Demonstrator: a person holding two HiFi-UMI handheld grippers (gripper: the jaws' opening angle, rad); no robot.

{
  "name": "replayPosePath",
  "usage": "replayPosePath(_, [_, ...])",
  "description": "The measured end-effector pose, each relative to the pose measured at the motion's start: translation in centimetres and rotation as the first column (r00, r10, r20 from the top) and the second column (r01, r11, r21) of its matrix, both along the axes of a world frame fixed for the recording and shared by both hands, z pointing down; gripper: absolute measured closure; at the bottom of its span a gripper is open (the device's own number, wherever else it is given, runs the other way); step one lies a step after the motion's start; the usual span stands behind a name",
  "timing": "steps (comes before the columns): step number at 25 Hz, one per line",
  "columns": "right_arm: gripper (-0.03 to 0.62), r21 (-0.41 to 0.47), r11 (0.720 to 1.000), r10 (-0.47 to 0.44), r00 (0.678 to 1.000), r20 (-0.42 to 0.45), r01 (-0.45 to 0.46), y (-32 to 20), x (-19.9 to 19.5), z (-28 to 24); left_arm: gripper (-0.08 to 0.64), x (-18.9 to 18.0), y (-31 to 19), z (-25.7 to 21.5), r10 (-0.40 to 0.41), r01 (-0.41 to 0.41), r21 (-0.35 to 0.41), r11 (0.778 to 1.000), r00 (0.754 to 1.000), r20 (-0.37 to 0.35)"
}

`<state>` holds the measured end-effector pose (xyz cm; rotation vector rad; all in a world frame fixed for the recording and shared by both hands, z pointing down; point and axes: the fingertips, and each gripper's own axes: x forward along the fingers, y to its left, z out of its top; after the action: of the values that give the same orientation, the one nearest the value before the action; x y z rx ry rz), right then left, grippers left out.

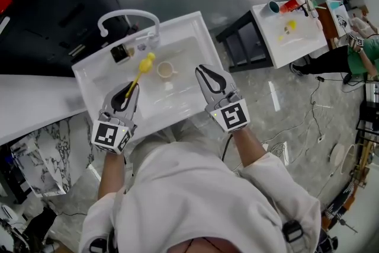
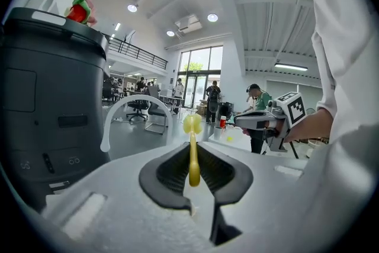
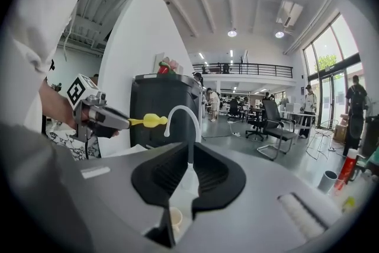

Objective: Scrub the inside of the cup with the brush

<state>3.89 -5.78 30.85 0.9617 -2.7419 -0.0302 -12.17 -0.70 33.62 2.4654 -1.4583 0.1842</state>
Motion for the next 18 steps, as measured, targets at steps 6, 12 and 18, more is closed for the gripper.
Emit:
replayPosePath(6, [0.594, 0.012, 0.999, 0.036, 0.999, 0.015, -0.036, 0.3, 0.3, -0.8, 0.518, -0.3, 0.1, -0.4, -0.021, 0.021, 0.007, 1.0, 1.0, -0.011])
replayPosePath(12, [0.595, 0.015, 0.999, 0.048, 0.999, 0.01, -0.048, 0.7, 0.6, -0.5, 0.518, 0.0, 0.3, -0.4, -0.012, 0.012, 0.003, 1.0, 1.0, -0.017])
replayPosePath(18, [0.595, 0.018, 0.998, 0.064, 0.998, -0.015, -0.063, 0.7, 1.2, -0.4, 0.518, 0.2, 0.6, -0.4, -0.012, 0.012, 0.0, 1.0, 1.0, -0.02])
